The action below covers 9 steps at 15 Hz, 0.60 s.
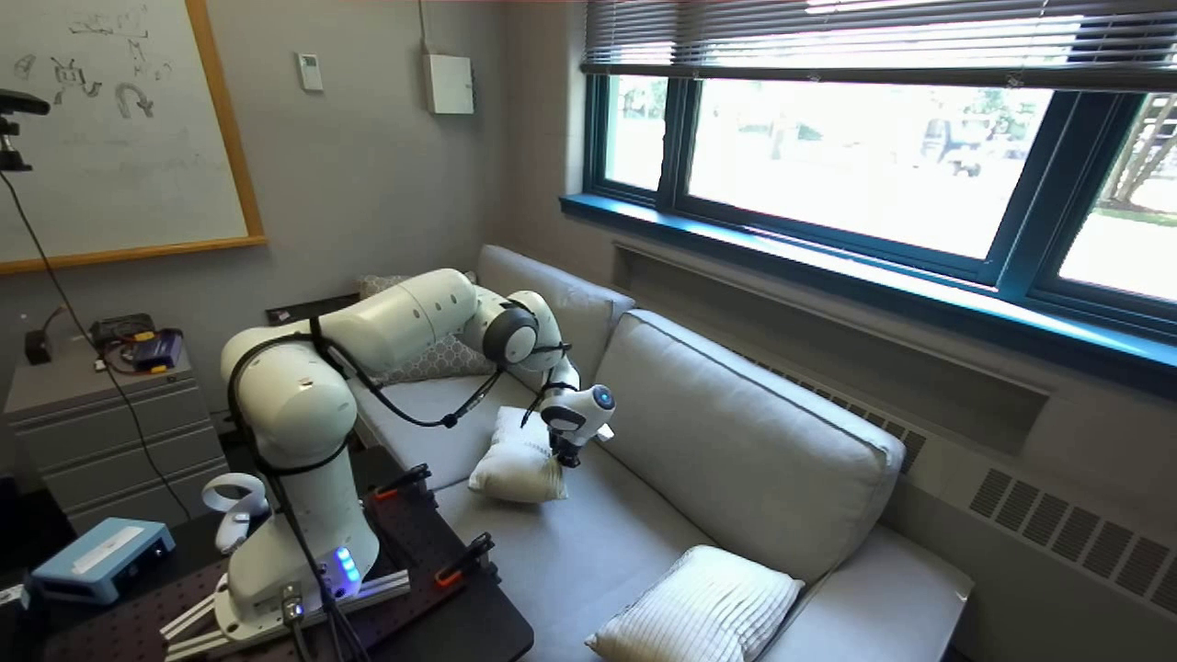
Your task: Set the striped pillows against the armrest
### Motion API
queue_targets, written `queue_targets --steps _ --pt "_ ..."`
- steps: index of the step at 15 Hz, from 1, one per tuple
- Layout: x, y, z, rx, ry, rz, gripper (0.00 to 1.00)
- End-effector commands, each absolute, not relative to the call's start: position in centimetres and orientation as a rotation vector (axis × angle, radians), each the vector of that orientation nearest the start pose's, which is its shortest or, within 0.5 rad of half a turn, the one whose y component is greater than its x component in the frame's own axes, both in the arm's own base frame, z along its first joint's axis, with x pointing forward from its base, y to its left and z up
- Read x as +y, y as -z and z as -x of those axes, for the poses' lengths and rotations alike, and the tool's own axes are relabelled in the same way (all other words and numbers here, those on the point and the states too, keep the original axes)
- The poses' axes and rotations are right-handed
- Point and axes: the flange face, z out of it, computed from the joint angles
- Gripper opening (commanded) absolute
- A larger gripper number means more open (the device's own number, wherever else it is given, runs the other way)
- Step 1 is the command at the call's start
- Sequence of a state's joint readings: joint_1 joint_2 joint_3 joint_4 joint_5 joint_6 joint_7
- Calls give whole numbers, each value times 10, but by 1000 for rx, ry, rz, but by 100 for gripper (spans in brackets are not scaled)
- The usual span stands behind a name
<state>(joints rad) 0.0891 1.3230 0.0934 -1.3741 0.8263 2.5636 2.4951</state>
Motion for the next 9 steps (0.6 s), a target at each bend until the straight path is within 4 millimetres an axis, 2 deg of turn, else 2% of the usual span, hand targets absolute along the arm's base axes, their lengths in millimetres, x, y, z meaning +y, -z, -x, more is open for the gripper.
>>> queue_targets --steps 1,5,9 --pt "67 59 -604 3003 -623 -208 6" --pt "54 28 -565 2919 -411 -473 6" --pt "56 -18 -515 2810 -184 -712 6"
